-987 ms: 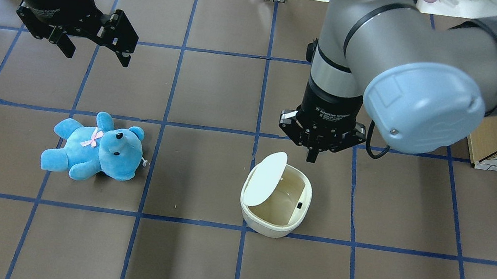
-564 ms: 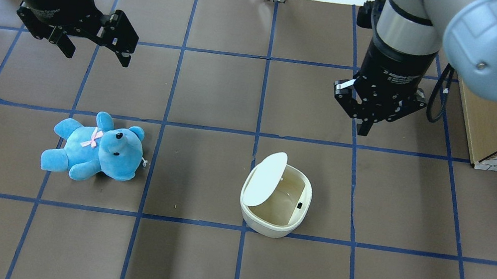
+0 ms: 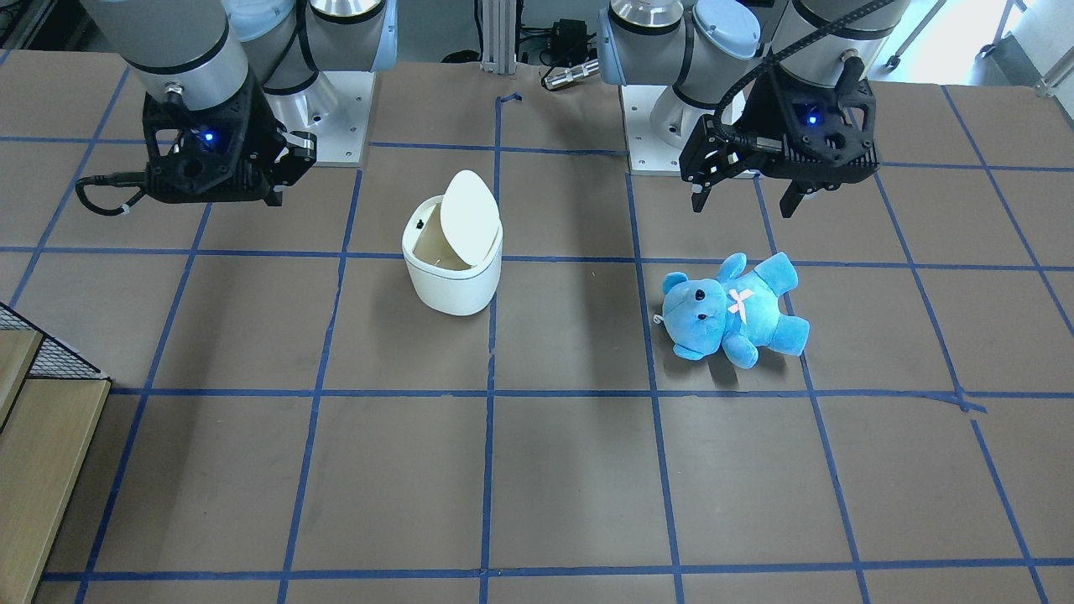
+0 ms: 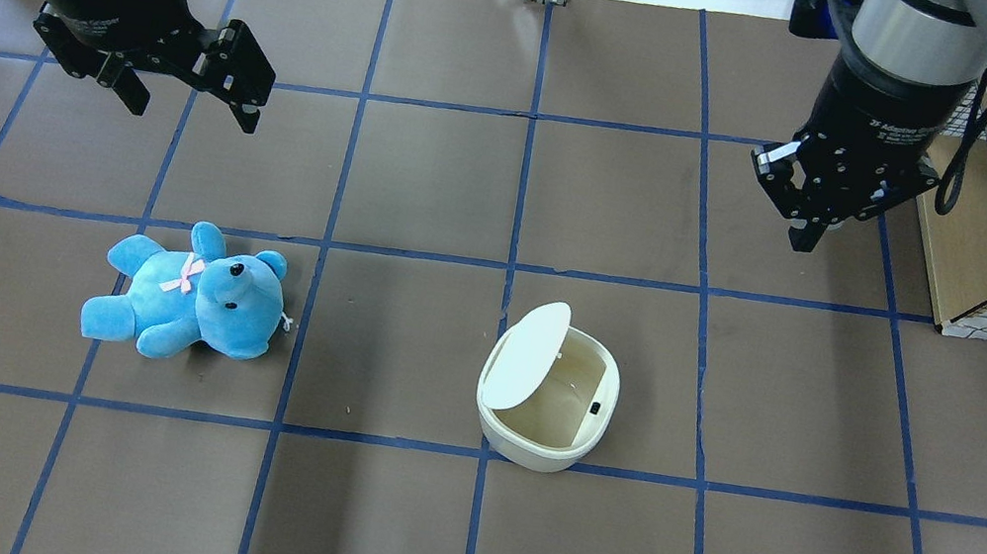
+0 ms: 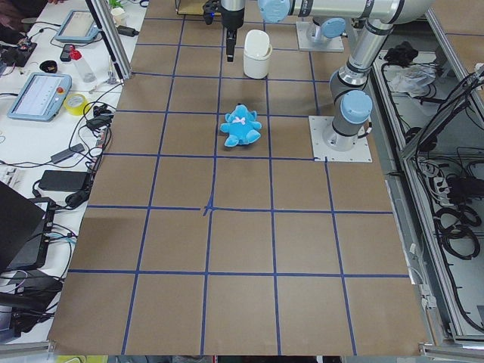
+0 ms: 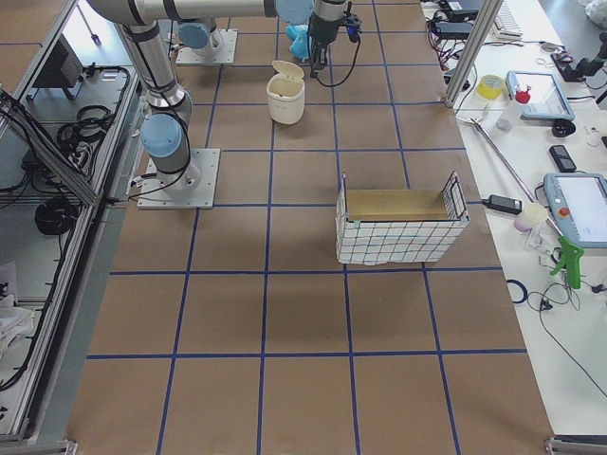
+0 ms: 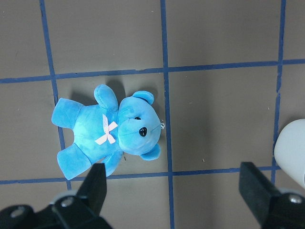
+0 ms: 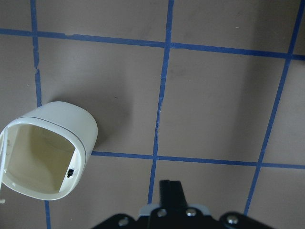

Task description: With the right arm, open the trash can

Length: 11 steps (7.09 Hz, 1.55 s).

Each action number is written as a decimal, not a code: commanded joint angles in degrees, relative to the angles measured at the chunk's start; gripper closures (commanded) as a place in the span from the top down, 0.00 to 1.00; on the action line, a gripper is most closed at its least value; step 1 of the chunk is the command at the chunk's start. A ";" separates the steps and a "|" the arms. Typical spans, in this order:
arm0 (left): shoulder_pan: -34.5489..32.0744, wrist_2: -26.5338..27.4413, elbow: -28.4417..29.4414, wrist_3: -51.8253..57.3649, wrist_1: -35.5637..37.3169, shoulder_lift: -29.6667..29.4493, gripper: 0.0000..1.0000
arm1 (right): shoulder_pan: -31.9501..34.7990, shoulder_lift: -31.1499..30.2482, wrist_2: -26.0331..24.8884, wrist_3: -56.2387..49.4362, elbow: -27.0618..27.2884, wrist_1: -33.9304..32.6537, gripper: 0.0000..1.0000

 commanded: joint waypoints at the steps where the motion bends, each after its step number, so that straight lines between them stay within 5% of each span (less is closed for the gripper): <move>1: 0.00 0.00 0.00 0.00 0.00 0.00 1.00 | -0.91 -0.09 0.50 -0.88 -0.15 -0.17 0.06; 2: 0.00 0.00 0.00 0.00 0.00 0.00 1.00 | -0.91 -0.09 0.68 -0.79 -0.23 -0.26 0.33; 3: 0.00 0.00 0.00 0.00 0.00 0.00 1.00 | -0.91 -0.09 0.68 -0.88 -0.32 -0.43 0.74; 4: 0.00 0.00 0.00 0.00 0.00 0.00 1.00 | -0.91 -0.17 1.73 -0.79 -0.50 -0.52 1.00; 11: 0.00 0.00 0.00 0.00 0.00 0.00 1.00 | -1.26 0.00 1.39 -1.14 -1.38 -1.40 1.00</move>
